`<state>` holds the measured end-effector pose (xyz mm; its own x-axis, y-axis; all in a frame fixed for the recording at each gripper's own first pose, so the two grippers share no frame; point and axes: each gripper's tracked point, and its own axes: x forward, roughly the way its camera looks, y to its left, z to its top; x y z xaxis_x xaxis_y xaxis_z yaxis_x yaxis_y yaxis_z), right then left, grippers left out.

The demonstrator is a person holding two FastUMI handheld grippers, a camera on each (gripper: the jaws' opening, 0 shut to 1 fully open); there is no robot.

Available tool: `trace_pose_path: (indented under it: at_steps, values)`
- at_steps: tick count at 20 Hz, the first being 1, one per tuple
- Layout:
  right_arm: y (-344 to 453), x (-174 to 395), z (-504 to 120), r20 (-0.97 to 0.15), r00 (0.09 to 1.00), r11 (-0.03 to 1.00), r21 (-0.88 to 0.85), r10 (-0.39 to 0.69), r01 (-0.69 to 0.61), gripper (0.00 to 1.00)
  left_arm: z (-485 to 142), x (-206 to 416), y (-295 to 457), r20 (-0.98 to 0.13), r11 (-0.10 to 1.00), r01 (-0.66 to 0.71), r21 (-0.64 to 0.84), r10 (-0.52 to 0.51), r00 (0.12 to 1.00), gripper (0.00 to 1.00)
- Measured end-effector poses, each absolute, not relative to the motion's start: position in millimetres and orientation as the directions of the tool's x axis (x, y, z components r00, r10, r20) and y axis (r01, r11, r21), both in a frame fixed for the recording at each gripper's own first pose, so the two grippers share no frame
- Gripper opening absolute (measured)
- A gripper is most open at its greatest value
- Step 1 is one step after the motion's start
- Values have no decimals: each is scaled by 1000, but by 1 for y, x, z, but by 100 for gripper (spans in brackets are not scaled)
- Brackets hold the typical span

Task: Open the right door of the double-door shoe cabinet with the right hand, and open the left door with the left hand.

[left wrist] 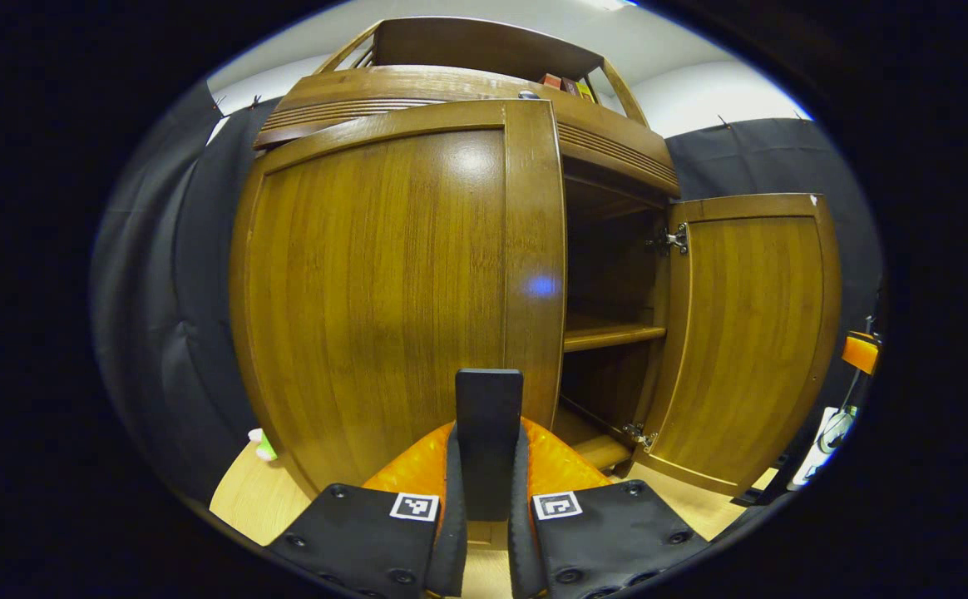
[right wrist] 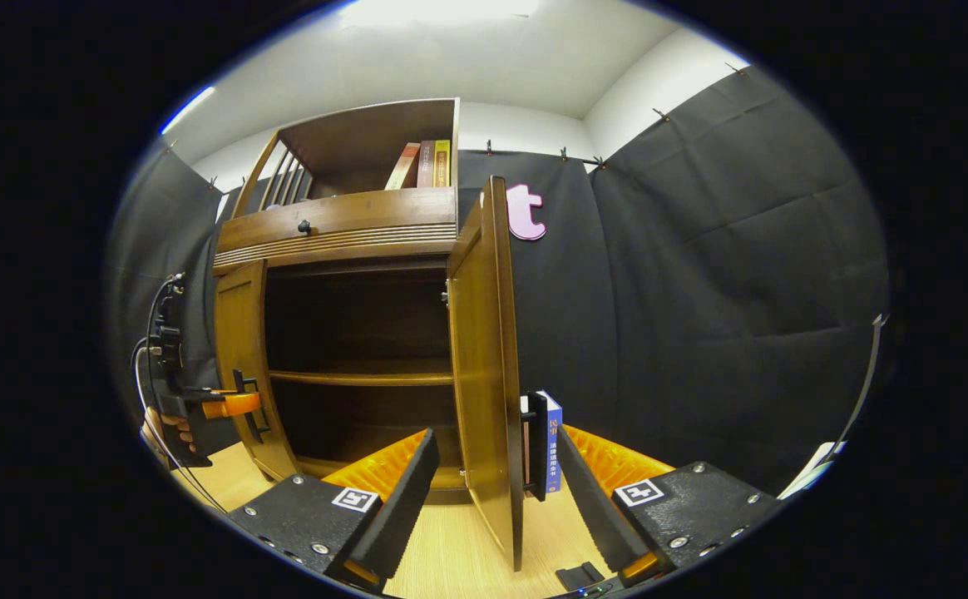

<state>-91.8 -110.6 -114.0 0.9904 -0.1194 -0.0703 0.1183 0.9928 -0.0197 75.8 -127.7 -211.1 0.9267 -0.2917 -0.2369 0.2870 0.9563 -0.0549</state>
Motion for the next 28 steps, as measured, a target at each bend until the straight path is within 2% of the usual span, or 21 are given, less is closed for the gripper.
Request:
trace_pose_path:
  at_steps: [10,11,21,23,25,27,28]
  values:
    - [-89,-91,-113,-76,994,997,-16,-74,73,99,-202,33,-94,-229,953,297,-68,-304,925,26]
    - [-87,-91,-113,-76,995,997,-14,-71,70,99,-201,29,-89,-227,954,294,-66,-301,926,29]
    - [-81,-93,-115,-78,995,998,-32,-59,56,99,-194,0,-52,-233,967,253,-30,-252,939,29]
    - [-80,-93,-116,-81,995,998,-35,-57,54,99,-191,-5,-43,-229,971,238,-19,-236,944,26]
    - [-80,-91,-116,-80,995,998,-39,-58,55,99,-190,-11,-33,-226,975,221,-8,-217,949,28]
    - [-78,-91,-116,-78,995,998,-41,-56,53,99,-190,-16,-23,-222,980,201,0,-196,955,27]
    - [-76,-91,-117,-80,995,998,-39,-52,49,99,-189,-18,-19,-223,981,195,0,-190,956,22]
